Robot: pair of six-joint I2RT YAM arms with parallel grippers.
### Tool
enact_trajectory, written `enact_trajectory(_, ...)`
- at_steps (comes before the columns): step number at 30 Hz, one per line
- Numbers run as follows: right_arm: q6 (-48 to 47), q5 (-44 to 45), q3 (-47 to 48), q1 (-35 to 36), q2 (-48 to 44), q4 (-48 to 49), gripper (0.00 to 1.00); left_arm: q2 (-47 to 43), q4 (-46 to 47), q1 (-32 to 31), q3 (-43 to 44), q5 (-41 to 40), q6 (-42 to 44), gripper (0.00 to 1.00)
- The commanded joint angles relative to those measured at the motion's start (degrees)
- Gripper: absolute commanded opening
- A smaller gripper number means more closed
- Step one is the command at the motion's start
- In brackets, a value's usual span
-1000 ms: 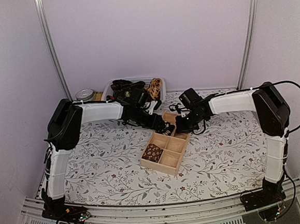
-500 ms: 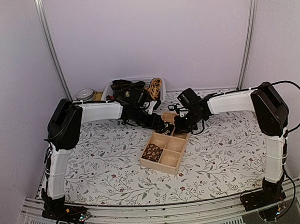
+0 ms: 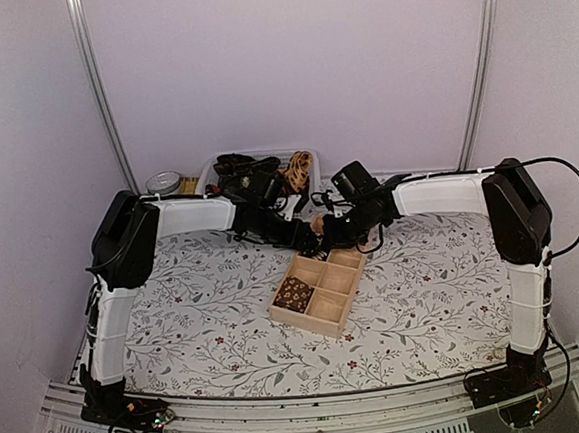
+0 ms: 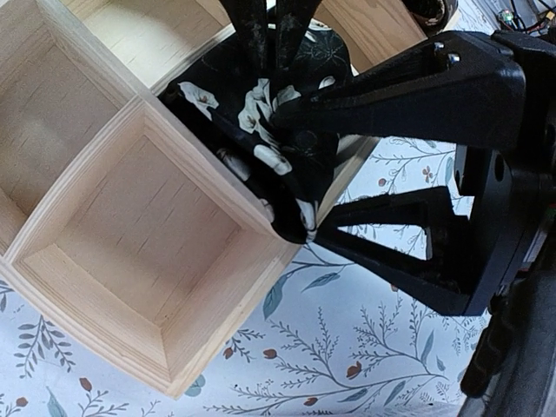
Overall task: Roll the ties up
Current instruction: Adjust the tie in the storage box.
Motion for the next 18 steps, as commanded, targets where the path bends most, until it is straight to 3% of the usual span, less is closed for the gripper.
enact_trajectory(1, -0.2, -0.1, -0.1, 0.2, 0.7, -0.2, 0.05, -0.1, -0.5, 0.5, -1.7, -1.5, 0.4, 0.62)
enact_trajectory(4, -0.3, -0.6, 0.6, 0.2, -1.5, -0.7, 0.1, -1.6, 0.0, 0.9, -2.0, -2.2, 0.2, 0.74)
enact_trajectory(5, -0.5, -0.7, 0.9, 0.2, -2.3, -1.0, 0.13, -2.2, 0.2, 1.0, -2.0, -2.4, 0.2, 0.8)
enact_trajectory(6, -0.7, -0.9, 1.1, 0.2, -3.3, -1.1, 0.17, -2.8, 0.3, 1.1, -1.9, -2.5, 0.2, 0.94)
enact_trajectory(7, -0.8, -1.0, 1.3, 0.2, -4.3, -1.2, 0.2, -3.6, 0.4, 1.3, -1.7, -2.5, 0.1, 1.0)
enact_trajectory(11, -1.3, -1.9, 0.3, -1.0, -9.1, -1.6, 0.29, -7.2, 1.2, 2.1, -0.7, -2.0, -0.6, 1.0)
enact_trajectory(18, -1.9, -2.5, -3.8, -4.4, -14.5, -0.1, 0.3, -10.1, 0.3, 2.8, 1.8, -2.7, 0.4, 1.0)
